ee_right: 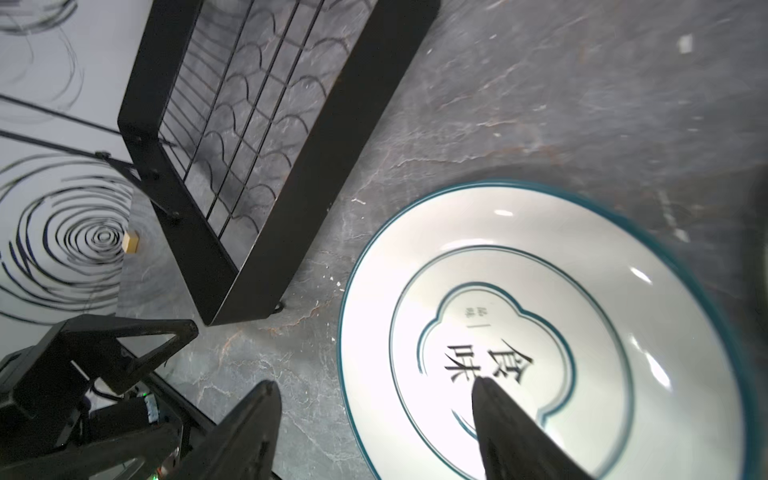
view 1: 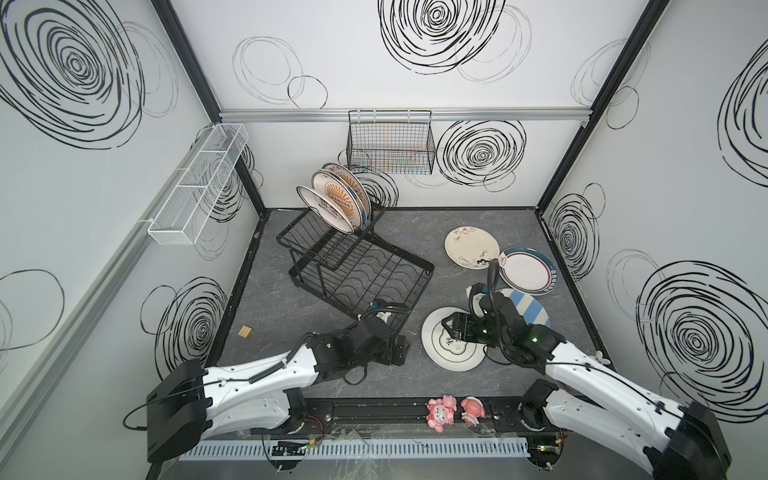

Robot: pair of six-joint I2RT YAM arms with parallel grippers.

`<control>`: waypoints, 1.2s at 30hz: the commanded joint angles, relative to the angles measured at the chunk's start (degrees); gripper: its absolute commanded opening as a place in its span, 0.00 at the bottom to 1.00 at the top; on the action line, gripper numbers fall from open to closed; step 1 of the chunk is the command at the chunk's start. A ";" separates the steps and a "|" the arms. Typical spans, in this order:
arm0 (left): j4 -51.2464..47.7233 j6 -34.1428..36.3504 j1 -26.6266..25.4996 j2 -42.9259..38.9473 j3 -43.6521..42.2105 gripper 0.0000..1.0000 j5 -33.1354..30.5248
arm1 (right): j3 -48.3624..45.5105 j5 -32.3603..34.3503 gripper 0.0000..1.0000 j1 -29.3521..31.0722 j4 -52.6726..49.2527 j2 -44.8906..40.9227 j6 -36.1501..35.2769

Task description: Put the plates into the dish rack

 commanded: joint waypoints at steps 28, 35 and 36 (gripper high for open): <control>10.85 5.22 3.93 7.10 4.08 0.96 6.11 | -20.67 0.34 0.68 -7.04 -6.35 -22.76 16.42; 9.52 5.03 5.07 5.57 3.81 0.96 5.30 | -26.03 -4.29 0.57 -11.87 -4.01 -27.43 16.84; 9.18 5.03 5.13 5.33 3.84 0.96 5.14 | -27.21 -5.13 0.55 -12.47 -3.74 -28.50 17.04</control>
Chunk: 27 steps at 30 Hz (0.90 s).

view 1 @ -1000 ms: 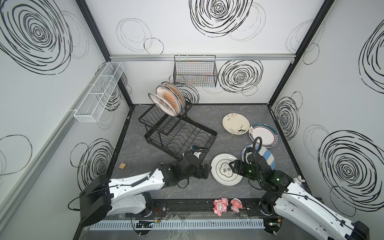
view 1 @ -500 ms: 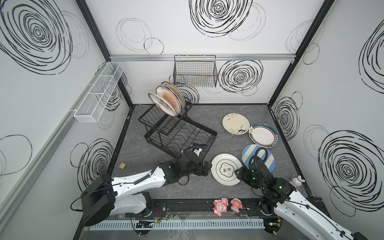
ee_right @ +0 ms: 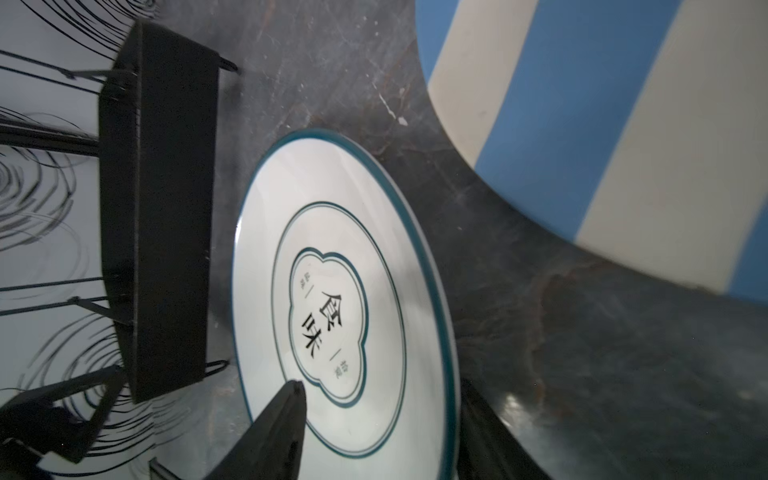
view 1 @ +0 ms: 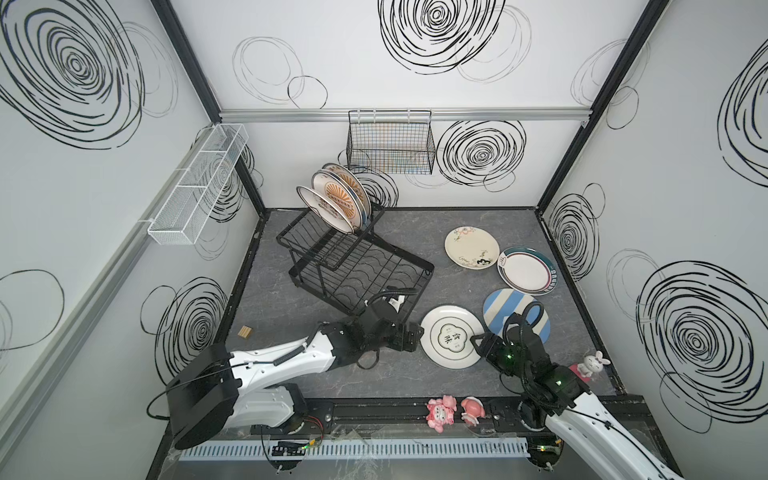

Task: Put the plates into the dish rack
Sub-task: 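Close the right gripper on the green-rimmed plate's edge and tilt it up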

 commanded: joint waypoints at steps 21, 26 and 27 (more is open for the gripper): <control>-0.97 1.08 1.45 -3.72 0.48 0.96 -0.94 | -12.02 -7.64 0.34 -3.04 2.30 -3.20 3.04; -1.33 1.05 1.56 -4.39 0.16 0.96 -1.03 | -11.73 -8.27 0.35 -3.01 1.28 -2.65 3.47; -1.39 1.05 1.59 -4.65 0.16 0.96 -1.13 | -11.44 -8.41 0.36 -2.97 0.73 -2.51 3.53</control>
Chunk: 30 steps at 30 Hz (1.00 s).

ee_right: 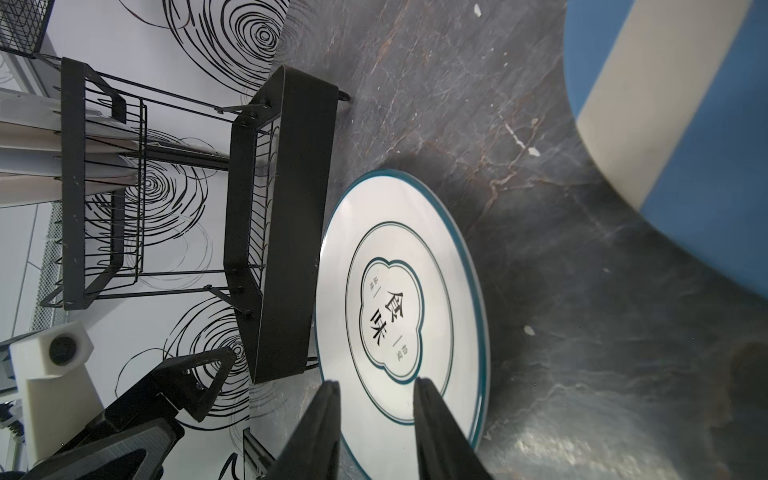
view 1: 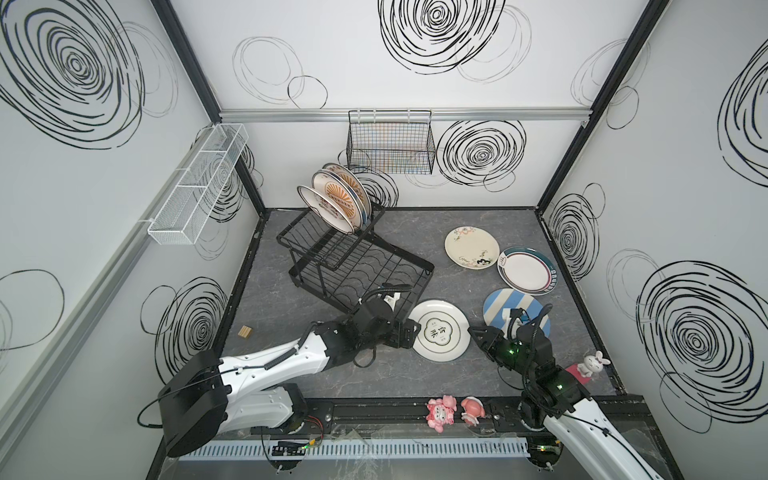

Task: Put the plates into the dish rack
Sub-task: 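Close the right gripper on the green-rimmed plate's edge and tilt it up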

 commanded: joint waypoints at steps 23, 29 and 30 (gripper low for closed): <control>3.27 2.54 4.89 1.03 -0.78 0.96 4.08 | 4.73 0.87 0.55 -2.39 -0.84 24.46 -13.37; 0.47 5.19 5.91 1.57 0.86 0.96 1.40 | 2.16 -2.51 0.55 -3.38 7.39 25.65 -13.60; -0.07 5.69 5.78 1.84 1.26 0.96 0.51 | 2.08 -2.79 0.55 -3.45 8.23 26.37 -13.81</control>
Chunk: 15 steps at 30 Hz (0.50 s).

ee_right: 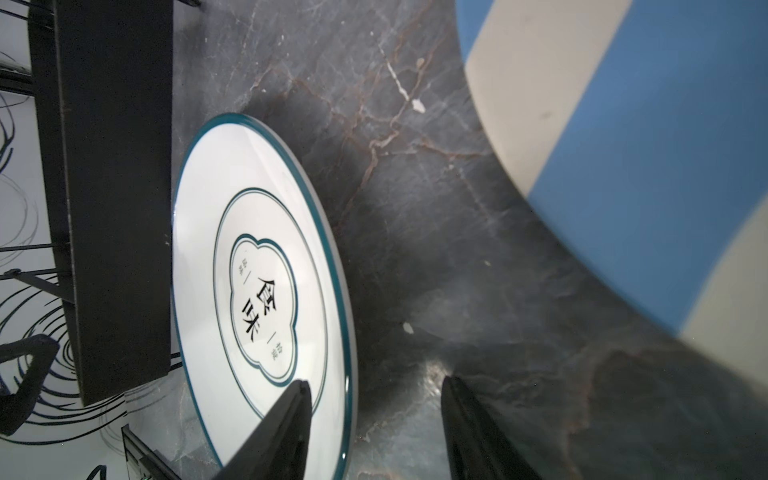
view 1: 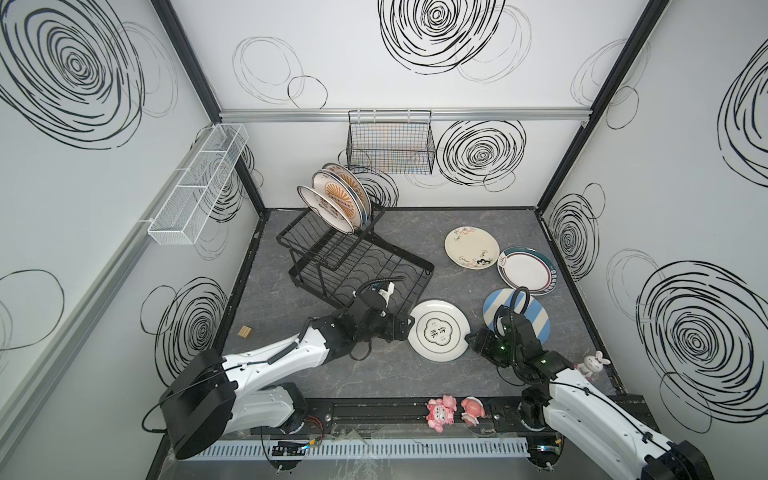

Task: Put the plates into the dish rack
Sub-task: 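Close the right gripper on the green-rimmed plate's edge and tilt it up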

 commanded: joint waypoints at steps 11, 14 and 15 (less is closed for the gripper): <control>-4.22 6.21 -2.86 6.40 5.39 0.96 -8.98 | -1.07 -3.43 0.51 -1.19 10.53 8.54 -5.03; -3.88 5.86 -2.94 7.51 5.39 0.96 -8.45 | -1.17 -3.83 0.48 -1.85 10.98 10.12 -5.12; -3.55 5.69 -2.86 7.81 5.22 0.96 -8.18 | -1.27 -4.15 0.47 -2.10 11.20 10.55 -5.25</control>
